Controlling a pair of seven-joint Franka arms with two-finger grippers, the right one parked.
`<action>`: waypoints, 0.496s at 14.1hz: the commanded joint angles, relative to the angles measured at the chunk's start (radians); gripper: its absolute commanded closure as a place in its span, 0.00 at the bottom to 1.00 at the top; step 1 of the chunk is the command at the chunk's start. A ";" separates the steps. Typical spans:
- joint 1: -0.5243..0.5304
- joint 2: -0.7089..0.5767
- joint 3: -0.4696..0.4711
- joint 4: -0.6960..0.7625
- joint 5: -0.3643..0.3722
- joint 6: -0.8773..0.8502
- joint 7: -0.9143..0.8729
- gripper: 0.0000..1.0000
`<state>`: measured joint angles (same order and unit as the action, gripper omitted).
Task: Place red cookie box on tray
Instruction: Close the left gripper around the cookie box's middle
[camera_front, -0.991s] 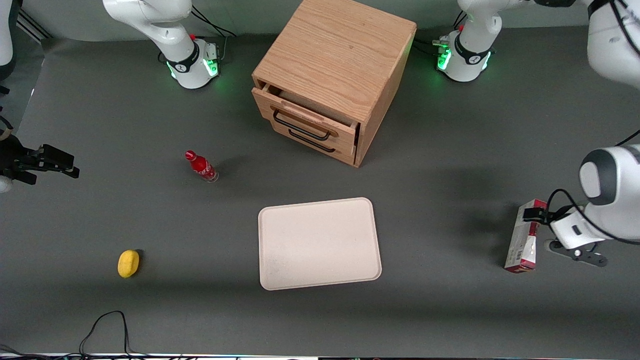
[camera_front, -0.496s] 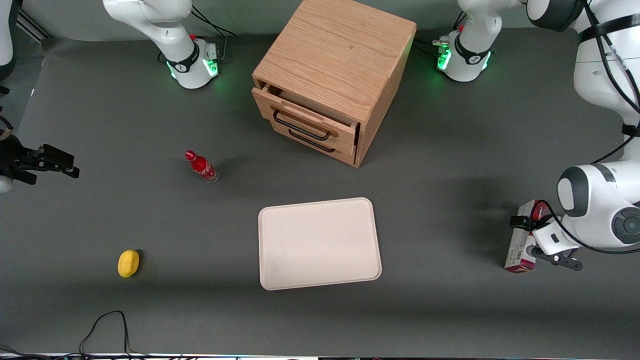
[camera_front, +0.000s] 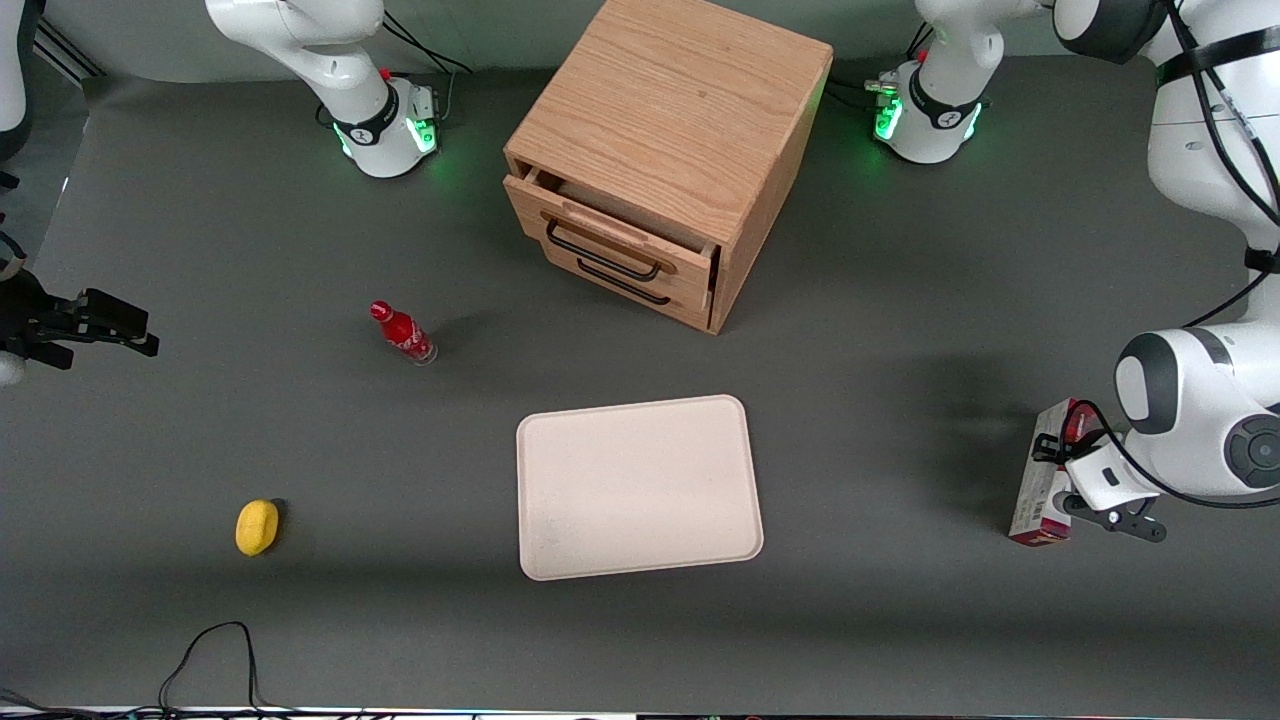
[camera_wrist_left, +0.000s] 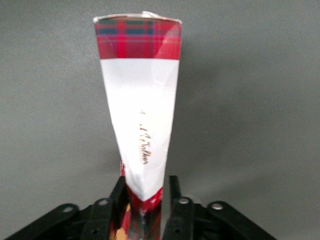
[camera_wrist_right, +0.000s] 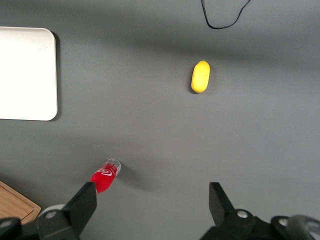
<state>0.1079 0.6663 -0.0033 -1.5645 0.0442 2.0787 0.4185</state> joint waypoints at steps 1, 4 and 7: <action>-0.008 -0.019 0.002 -0.006 0.011 -0.014 -0.014 1.00; -0.010 -0.123 0.002 -0.005 0.013 -0.150 -0.010 1.00; -0.020 -0.291 0.002 0.010 0.014 -0.354 -0.017 1.00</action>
<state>0.1019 0.5289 -0.0065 -1.5295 0.0445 1.8481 0.4183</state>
